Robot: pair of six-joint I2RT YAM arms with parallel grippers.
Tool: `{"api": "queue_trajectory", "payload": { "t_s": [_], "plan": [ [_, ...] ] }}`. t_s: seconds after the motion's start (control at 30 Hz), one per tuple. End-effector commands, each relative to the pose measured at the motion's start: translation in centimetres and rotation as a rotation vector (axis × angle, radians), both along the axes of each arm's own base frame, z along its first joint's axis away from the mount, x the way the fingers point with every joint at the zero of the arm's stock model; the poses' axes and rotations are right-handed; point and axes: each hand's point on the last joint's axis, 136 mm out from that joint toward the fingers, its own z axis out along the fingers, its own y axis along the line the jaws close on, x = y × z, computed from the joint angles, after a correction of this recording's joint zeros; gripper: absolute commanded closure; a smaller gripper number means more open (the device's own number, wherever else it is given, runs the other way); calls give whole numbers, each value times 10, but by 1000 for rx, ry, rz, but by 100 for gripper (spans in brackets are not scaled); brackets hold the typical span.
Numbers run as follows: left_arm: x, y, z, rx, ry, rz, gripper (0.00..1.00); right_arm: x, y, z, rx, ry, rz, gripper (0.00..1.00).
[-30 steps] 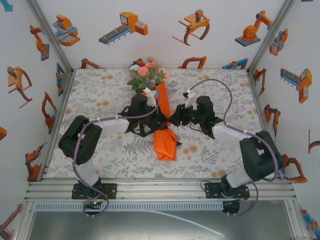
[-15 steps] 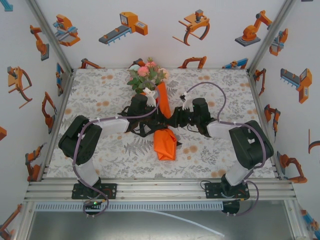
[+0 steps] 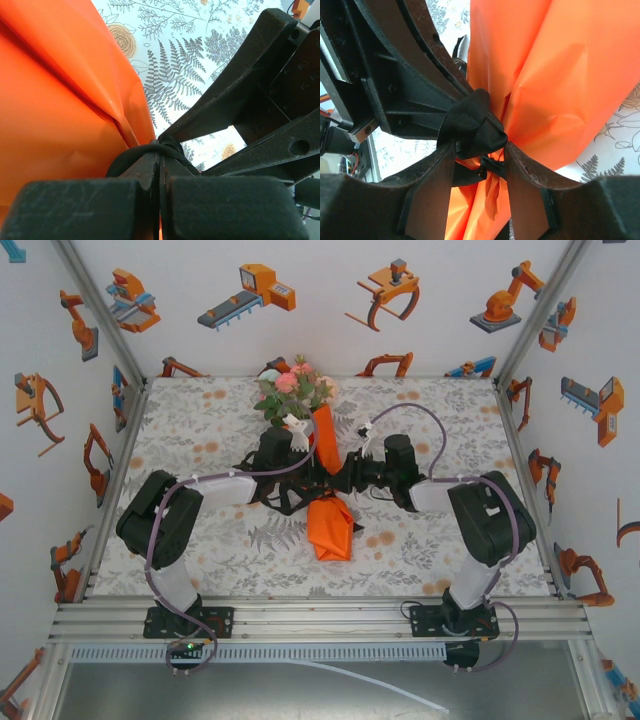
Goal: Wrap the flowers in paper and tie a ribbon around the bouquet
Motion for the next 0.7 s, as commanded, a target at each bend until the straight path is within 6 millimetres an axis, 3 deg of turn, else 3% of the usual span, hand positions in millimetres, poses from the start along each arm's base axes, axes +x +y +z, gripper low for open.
{"api": "queue_trajectory", "payload": {
  "t_s": [0.0,0.1,0.27,0.33,0.53,0.67],
  "plan": [
    [-7,-9,11,-31,-21,-48,100,5,11,28,72,-91,42,65],
    [-8,-9,12,-33,-21,-52,100,11,10,27,67,-91,11,74],
    [-21,-16,19,-67,-45,-139,100,20,5,24,45,-102,-49,100],
    [-25,-15,24,-85,-68,-156,100,20,1,22,33,-112,-69,100],
    [-30,-3,36,-56,-139,-147,75,17,-13,31,0,-177,-140,100],
    [-39,11,48,2,-211,-155,69,15,-21,37,-9,-205,-171,100]
  ]
}}
